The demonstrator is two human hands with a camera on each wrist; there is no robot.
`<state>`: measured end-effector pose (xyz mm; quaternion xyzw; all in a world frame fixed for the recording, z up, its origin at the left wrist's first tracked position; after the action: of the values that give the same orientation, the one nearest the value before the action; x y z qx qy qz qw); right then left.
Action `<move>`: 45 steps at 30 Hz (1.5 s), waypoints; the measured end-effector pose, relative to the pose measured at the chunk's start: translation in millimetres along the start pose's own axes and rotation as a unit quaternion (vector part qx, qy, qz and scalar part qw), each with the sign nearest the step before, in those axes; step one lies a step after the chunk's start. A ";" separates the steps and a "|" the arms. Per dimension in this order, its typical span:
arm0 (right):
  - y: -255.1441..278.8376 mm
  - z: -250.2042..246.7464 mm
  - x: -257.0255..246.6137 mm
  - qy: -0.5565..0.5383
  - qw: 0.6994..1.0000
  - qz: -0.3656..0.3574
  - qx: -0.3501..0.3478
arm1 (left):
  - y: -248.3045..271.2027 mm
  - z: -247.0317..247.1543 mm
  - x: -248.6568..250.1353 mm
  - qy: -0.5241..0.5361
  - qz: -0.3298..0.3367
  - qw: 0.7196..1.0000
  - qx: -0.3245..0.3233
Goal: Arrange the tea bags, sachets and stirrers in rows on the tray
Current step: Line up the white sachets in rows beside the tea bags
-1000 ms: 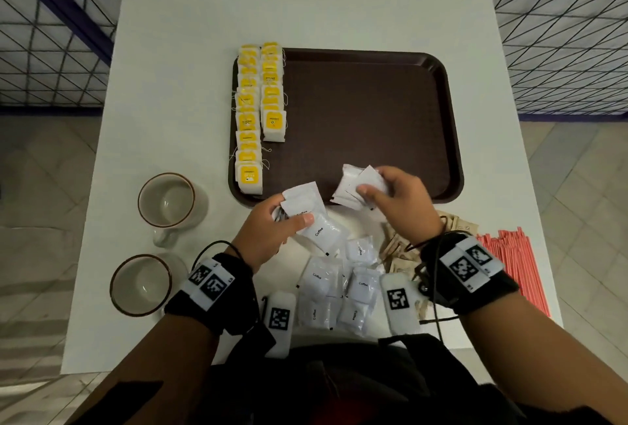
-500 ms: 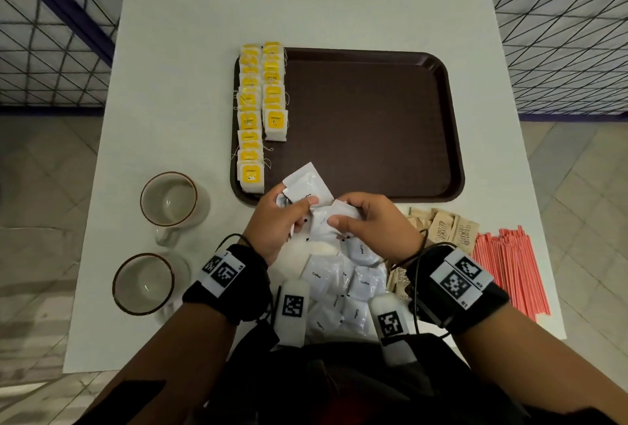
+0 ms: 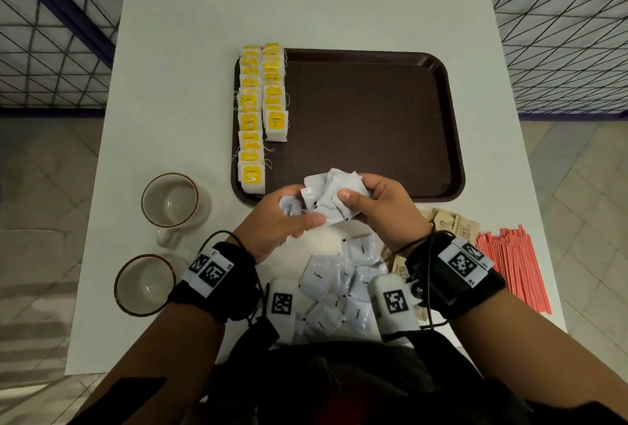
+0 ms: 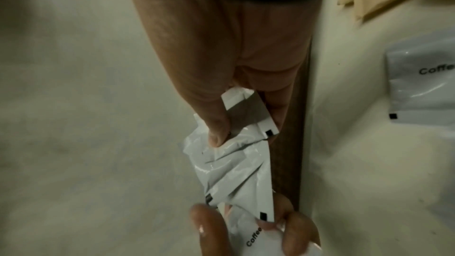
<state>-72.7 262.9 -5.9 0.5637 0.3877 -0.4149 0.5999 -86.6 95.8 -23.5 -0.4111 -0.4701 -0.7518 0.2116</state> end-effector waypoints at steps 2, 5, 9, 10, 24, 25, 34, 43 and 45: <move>0.0 -0.5 -0.1 -0.046 0.999 0.014 0.002 | 0.5 -1.0 -2.4 0.124 -0.003 0.992 0.011; 1.3 6.7 -0.3 -0.092 0.995 0.036 -0.013 | -1.8 6.7 -2.8 0.284 -0.016 0.959 -0.004; -1.4 14.6 0.1 -0.022 1.000 0.013 0.012 | -2.8 24.7 2.6 0.312 -0.028 0.949 -0.035; -3.0 14.9 -0.7 0.020 1.000 -0.001 0.017 | -4.1 25.5 2.5 0.329 -0.035 0.944 -0.023; -5.3 -10.1 -37.0 0.096 0.993 -0.028 -0.063 | -5.3 1.6 -1.3 0.312 -0.042 0.949 -0.026; -5.5 -6.3 -38.8 0.155 0.984 -0.040 -0.082 | -5.1 5.5 -0.2 0.294 -0.039 0.954 -0.040; -7.6 -4.1 -37.0 0.106 0.990 -0.074 0.057 | -0.8 12.1 1.8 0.303 -0.047 0.951 -0.040; 0.5 -23.5 -40.8 -0.042 0.999 -0.007 -0.002 | 2.4 4.3 5.2 0.315 -0.027 0.948 -0.026; 1.7 -25.1 -44.4 -0.029 0.999 -0.021 0.004 | -0.2 1.9 3.8 0.326 -0.028 0.945 -0.021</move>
<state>-86.8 290.7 34.5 0.5452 0.3803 -0.4455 0.5998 -88.2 97.8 -20.0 -0.1346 -0.3706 -0.8601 0.3238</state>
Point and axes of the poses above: each hand's wrist, its own y-axis away from the middle knuckle, its own z-axis out of the palm, x = y × z, the point moved 4 cm from there along -y, towards the middle knuckle, and after that the axes turned 8 degrees about -z, right-handed, at the moved point
